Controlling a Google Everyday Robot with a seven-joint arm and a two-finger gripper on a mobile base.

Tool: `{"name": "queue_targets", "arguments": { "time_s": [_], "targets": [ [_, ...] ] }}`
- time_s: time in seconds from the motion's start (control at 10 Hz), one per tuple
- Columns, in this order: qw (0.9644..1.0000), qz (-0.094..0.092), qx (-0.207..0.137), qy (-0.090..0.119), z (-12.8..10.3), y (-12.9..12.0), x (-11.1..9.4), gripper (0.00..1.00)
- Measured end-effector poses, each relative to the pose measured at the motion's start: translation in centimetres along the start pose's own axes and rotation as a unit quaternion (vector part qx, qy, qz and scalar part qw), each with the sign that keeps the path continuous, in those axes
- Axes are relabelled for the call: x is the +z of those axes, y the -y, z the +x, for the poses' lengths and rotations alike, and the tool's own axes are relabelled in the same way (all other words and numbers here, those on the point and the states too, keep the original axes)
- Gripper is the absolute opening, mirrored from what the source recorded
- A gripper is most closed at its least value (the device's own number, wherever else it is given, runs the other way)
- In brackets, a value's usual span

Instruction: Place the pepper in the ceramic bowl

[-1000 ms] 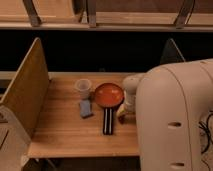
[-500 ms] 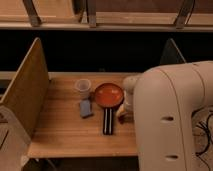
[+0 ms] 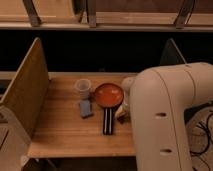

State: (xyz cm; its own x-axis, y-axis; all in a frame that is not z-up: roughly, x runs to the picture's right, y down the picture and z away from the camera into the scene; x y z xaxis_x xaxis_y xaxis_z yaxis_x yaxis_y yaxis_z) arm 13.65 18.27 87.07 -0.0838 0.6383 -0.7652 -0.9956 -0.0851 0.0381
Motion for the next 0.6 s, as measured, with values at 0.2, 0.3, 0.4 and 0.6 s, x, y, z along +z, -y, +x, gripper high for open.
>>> {"name": "queue_targets", "arguments": {
  "time_s": [0.2, 0.3, 0.4, 0.6],
  "targets": [
    [0.9999, -0.002, -0.013, -0.004, -0.2, -1.2, 0.6, 0.7],
    [0.9998, -0.002, -0.021, -0.004, -0.4, -1.7, 0.7, 0.58],
    [0.9997, -0.002, -0.026, -0.004, -0.5, -2.1, 0.7, 0.49],
    [0.9995, -0.002, -0.032, -0.004, -0.6, -2.5, 0.7, 0.28]
  ]
}}
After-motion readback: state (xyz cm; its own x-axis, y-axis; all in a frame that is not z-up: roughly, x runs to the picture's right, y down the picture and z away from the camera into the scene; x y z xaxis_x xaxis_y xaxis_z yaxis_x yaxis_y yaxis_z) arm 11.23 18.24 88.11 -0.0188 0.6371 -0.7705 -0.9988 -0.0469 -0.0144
